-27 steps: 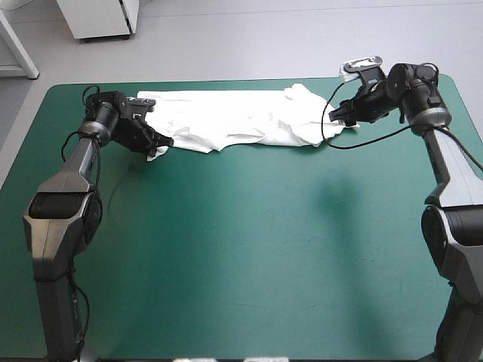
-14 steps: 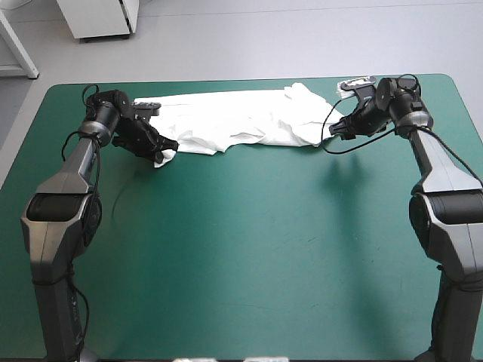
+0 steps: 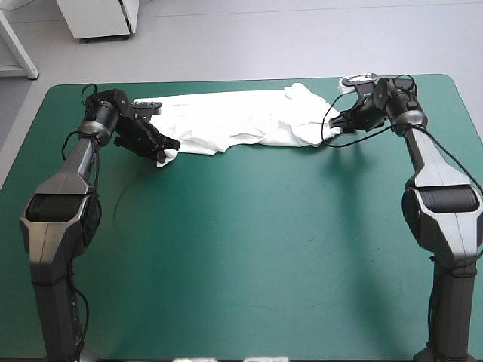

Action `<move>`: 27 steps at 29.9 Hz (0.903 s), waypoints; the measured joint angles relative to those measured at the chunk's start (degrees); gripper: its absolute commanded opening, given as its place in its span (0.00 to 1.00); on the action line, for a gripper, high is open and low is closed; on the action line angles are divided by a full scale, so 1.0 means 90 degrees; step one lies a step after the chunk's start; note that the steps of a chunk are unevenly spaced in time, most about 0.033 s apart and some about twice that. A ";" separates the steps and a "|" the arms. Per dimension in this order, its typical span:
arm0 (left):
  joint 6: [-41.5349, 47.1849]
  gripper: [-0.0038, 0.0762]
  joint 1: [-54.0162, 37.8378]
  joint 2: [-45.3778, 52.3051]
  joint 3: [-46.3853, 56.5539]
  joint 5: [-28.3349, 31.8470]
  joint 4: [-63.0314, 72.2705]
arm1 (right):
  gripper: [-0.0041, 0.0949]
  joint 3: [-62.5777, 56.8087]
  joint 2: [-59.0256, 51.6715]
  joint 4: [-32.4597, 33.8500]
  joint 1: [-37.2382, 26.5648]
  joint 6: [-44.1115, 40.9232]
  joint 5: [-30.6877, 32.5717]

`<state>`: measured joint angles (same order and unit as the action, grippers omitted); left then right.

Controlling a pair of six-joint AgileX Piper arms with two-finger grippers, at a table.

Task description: Fold the cloth

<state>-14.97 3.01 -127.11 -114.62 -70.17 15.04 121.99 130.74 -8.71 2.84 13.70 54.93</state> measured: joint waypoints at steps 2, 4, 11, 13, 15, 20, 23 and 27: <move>-0.0028 0.04 0.0000 0.0012 0.0000 0.0000 0.0000 | 0.59 0.0146 0.0153 0.0000 0.0000 -0.0010 -0.0034; -0.0038 0.04 0.0000 0.0038 0.0000 0.0000 0.0000 | 0.59 0.0321 0.0281 -0.0029 0.0000 -0.0015 -0.0052; -0.0109 0.04 0.0000 0.0184 0.0000 -0.0013 0.0006 | 0.59 0.0595 0.0530 -0.0174 -0.0011 -0.0037 -0.0186; -0.0116 0.04 0.0000 0.0205 0.0000 -0.0020 0.0013 | 0.59 0.0595 0.0573 -0.0191 -0.0018 -0.0037 -0.0209; -0.0123 0.04 0.0000 0.0211 0.0000 -0.0020 0.0012 | 0.59 0.0603 0.0636 -0.0229 -0.0018 -0.0037 -0.0230; -0.0123 0.04 0.0000 0.0238 0.0000 -0.0020 0.0012 | 0.49 0.0676 0.0755 -0.0437 -0.0029 0.0006 -0.0324; -0.0123 0.04 0.0000 0.0253 0.0000 -0.0020 0.0000 | 0.31 0.0709 0.0819 -0.0604 -0.0067 0.0115 -0.0389; -0.0123 0.04 0.0000 0.0253 0.0000 -0.0020 0.0000 | 0.03 0.0709 0.0861 -0.0884 -0.0103 0.0354 -0.0509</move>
<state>-16.08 3.01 -124.83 -114.62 -70.34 15.03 128.37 138.50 -16.67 1.91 16.89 50.35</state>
